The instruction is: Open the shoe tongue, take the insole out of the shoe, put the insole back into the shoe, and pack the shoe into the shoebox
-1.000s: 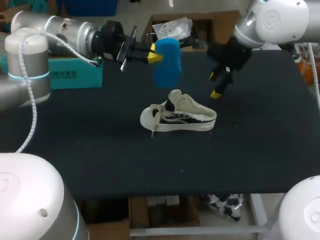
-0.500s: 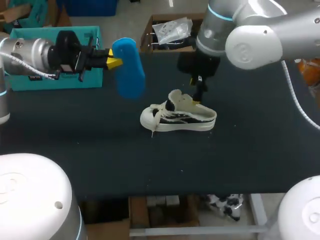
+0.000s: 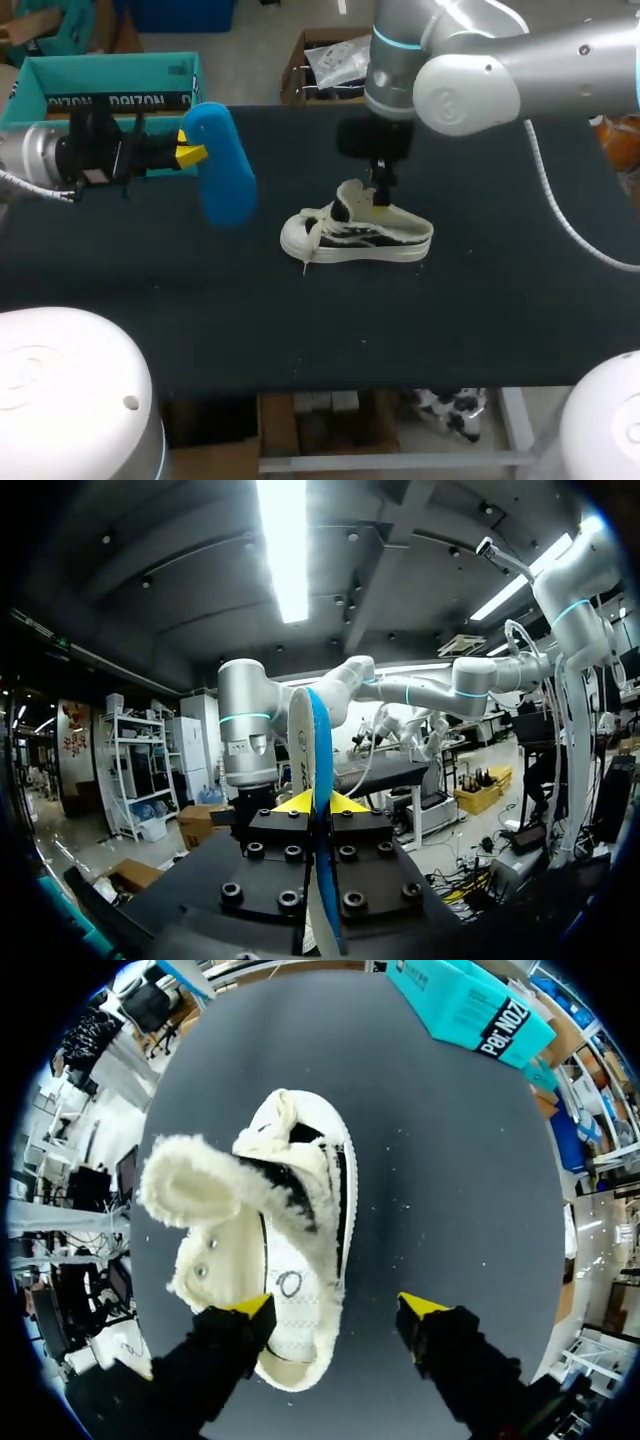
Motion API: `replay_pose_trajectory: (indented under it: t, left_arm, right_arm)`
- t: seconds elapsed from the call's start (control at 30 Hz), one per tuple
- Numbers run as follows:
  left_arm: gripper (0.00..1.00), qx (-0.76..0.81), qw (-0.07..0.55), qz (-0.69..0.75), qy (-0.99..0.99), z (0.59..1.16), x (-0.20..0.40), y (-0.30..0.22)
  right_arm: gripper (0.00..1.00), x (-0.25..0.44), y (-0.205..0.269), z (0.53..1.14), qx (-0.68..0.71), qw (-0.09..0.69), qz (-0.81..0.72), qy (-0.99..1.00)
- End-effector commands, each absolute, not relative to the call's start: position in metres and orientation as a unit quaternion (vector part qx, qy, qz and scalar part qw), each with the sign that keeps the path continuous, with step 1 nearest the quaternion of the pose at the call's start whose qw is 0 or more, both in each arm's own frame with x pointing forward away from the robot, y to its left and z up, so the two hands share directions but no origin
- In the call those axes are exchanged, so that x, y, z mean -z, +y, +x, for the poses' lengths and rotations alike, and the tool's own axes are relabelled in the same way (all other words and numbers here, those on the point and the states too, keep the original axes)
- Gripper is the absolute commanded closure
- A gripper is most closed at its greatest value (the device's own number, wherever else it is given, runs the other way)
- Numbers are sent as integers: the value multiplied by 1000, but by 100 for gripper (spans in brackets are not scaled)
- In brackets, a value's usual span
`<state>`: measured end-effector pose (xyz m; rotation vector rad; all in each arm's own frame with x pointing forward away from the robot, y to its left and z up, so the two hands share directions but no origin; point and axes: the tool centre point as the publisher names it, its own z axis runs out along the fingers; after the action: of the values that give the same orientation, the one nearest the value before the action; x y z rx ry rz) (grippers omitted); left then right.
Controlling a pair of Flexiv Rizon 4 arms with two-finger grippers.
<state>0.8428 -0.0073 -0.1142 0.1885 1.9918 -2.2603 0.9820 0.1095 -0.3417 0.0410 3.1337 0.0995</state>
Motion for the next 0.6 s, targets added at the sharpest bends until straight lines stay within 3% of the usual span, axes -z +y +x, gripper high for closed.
replay_pose_trajectory:
  t: [0.03,0.07,0.1,0.13,0.17,0.6]
  left_arm:
    - [100,748,111,5,654,833,115,-6]
    - [100,748,111,4,655,832,115,-7]
    - [100,747,112,2,655,831,116,-6]
    - [100,746,112,0,656,831,116,-6]
    - [100,746,111,0,656,830,117,-6]
    - [100,748,97,-8,656,842,122,-1]
  right_arm:
    - [40,347,113,987,-17,-6,13,1000]
    - [52,349,114,987,-18,-6,13,1000]
    - [56,350,114,986,-18,-7,13,1000]
    - [73,351,115,986,-18,-7,13,1000]
    - [98,352,115,985,-19,-7,13,1000]
    - [100,353,123,970,3,-5,34,999]
